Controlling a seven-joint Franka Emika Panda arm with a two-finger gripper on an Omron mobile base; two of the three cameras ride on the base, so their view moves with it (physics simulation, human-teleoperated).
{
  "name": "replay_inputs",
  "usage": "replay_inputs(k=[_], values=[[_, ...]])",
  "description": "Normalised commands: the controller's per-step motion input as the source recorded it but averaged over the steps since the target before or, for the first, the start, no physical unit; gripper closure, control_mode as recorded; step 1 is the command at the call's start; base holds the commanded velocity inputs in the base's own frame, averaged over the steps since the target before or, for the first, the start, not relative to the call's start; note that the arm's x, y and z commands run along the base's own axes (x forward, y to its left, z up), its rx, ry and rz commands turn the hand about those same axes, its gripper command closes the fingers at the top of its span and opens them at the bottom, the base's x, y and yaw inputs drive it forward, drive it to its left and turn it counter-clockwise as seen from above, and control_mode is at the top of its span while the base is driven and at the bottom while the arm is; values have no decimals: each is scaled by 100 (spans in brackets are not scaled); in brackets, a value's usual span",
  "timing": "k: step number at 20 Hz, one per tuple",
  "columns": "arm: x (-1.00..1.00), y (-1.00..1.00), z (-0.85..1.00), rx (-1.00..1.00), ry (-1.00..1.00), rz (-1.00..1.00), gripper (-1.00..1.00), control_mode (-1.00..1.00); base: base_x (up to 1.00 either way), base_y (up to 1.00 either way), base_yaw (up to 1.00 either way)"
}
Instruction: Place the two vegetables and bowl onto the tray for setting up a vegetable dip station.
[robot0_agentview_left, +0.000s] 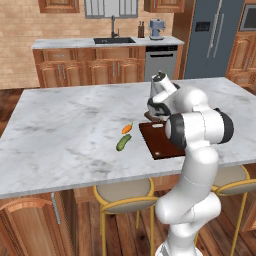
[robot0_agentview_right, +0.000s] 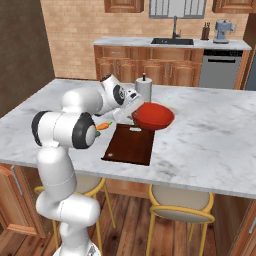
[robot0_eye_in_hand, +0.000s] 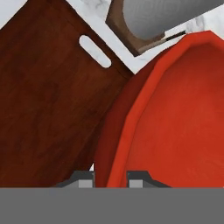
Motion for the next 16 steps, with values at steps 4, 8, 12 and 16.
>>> replay_inputs(k=[4,8,12,16], values=[[0,20,-20,-10,2,-5,100,-100,0,0,0],[0,24,-15,-3,5,-4,100,-100,0,0,0],[0,25,-12,-1,2,-4,100,-100,0,0,0],[3,24,-14,-1,3,-2,100,-100,0,0,0]])
